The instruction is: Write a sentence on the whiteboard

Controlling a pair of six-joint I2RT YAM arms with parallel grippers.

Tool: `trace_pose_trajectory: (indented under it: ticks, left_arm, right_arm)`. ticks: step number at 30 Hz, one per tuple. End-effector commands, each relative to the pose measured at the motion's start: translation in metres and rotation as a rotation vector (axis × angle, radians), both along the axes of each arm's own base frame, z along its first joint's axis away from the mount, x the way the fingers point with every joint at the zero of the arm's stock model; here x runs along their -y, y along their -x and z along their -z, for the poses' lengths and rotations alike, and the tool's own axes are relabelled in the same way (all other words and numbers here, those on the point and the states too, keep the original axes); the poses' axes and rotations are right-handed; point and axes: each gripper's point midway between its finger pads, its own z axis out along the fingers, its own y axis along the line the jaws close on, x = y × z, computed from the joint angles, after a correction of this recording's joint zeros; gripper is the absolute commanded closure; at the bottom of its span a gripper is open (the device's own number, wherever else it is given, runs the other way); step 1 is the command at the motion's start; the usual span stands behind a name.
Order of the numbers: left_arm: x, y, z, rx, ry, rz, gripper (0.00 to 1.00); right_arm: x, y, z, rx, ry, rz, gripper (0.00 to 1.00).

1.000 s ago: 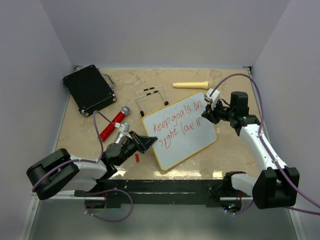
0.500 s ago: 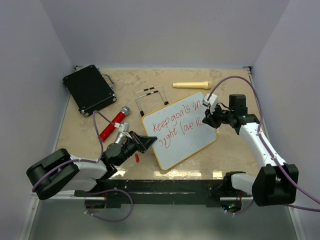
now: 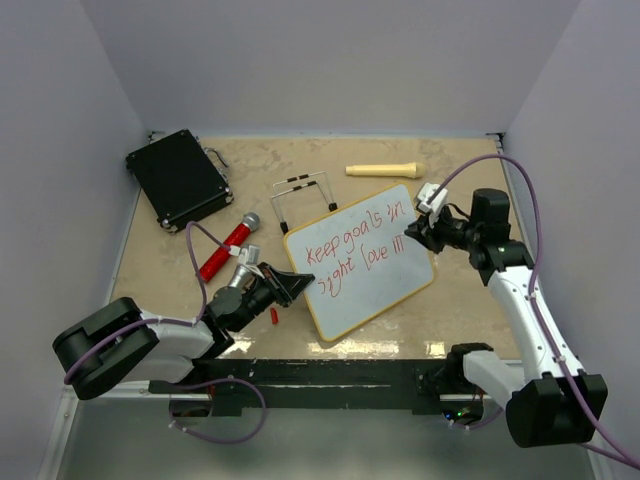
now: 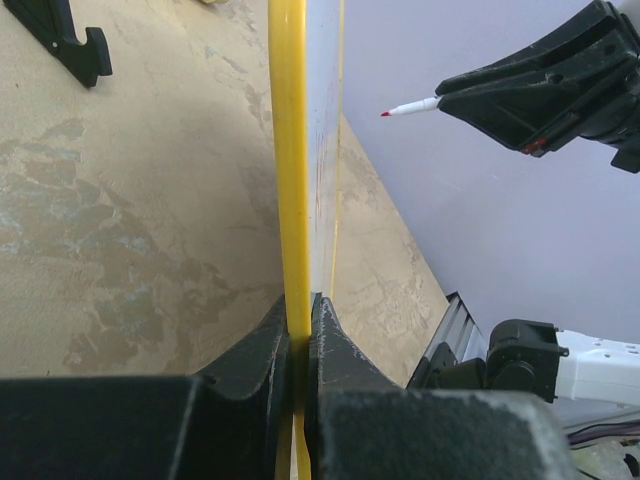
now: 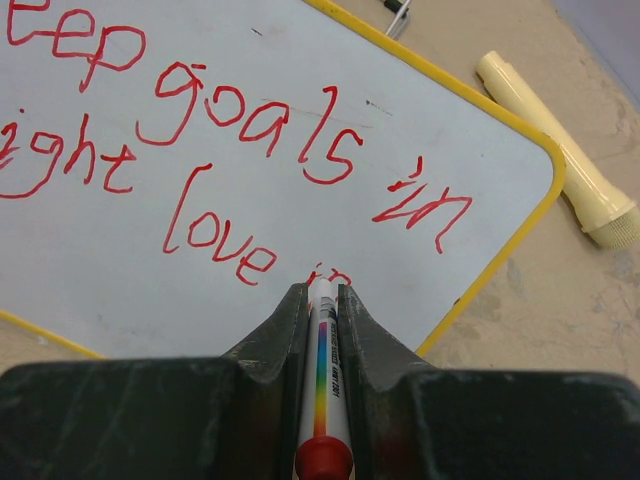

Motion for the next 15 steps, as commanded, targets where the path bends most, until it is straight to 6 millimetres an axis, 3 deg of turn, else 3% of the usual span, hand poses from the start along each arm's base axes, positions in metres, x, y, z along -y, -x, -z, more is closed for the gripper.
trace_pose_trajectory:
  ticks: [1,8,15]
  left_arm:
    - [0.002,0.005,-0.008,0.089,-0.023,0.038,1.00]
    - [0.000,0.006,-0.009,0.093,-0.017,0.034,1.00]
    - [0.000,0.007,-0.010,0.096,-0.013,0.036,1.00]
  right_arm:
    - [-0.002,-0.003,-0.013,0.022,-0.041,-0.024,1.00]
    - [0.004,-0.002,-0.013,0.024,-0.054,-0.023,1.00]
    - [0.027,-0.010,-0.006,-0.005,-0.072,0.039,1.00]
